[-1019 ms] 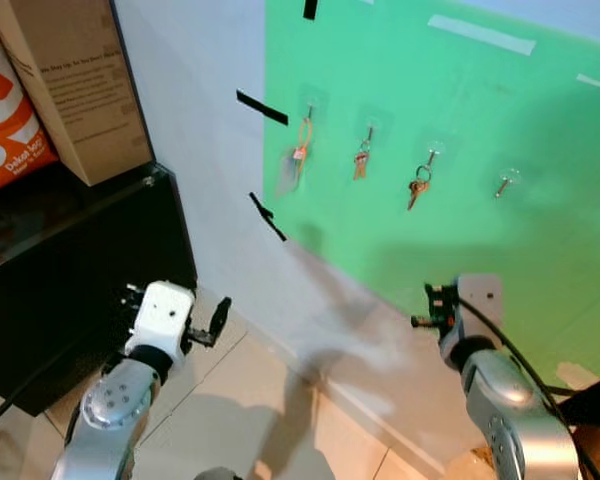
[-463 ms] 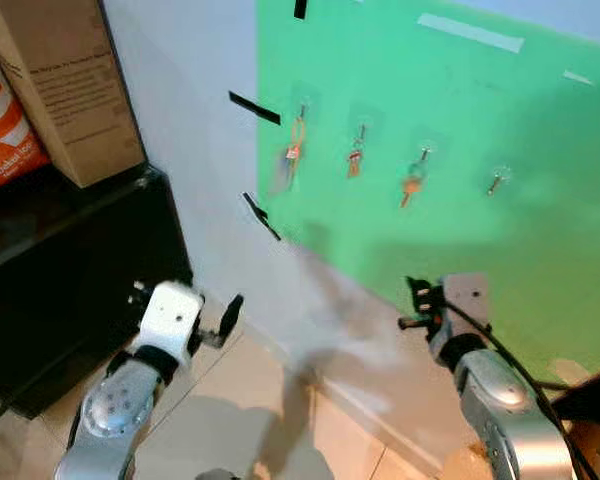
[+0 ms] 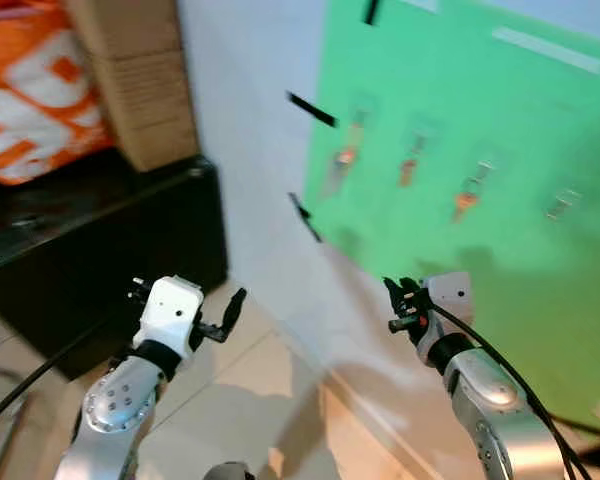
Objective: Hang keys on a hook
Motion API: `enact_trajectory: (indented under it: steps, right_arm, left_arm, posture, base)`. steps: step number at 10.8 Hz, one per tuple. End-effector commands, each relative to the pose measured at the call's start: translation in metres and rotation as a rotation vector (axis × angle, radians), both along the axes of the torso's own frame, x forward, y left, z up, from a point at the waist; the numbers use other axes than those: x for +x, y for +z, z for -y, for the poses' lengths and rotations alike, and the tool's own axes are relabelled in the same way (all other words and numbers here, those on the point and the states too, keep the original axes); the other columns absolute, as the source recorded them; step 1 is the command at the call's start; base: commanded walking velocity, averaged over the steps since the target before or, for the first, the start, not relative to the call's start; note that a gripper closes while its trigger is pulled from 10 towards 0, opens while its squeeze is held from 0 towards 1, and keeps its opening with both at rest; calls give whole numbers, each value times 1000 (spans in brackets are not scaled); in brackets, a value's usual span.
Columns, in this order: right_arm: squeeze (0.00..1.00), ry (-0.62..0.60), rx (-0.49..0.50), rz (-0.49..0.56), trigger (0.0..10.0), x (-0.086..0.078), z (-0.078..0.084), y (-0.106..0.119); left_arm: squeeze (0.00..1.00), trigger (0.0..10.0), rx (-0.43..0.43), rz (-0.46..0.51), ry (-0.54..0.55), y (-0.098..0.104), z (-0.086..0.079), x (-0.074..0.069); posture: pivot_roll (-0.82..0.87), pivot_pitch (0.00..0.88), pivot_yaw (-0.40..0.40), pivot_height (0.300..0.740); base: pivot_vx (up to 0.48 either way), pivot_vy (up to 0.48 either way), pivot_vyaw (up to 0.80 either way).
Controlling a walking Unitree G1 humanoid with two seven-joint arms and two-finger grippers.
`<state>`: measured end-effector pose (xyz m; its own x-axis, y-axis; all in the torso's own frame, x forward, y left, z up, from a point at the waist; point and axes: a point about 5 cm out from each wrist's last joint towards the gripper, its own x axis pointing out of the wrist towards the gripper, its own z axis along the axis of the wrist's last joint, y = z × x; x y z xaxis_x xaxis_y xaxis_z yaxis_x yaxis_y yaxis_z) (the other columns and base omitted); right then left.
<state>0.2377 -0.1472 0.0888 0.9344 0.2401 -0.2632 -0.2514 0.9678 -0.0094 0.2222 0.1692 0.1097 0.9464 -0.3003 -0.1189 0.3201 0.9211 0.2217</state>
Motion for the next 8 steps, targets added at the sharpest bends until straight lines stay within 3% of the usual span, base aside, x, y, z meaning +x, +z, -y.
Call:
enact_trajectory:
  steps: [1,8]
  right_arm:
    - [1000,17,5,26,10000,4,-1,4]
    - [1000,90,15,33,10000,8,-8,5]
  left_arm:
    - [0,10000,-8,10,9,4,-2,0]
    - [0,10000,-22,12,33,5,-6,2]
  posture:
    - [-43,0,-53,740]
    - [-32,0,-69,740]
  base:
    - [330,0,800]
    - [383,0,800]
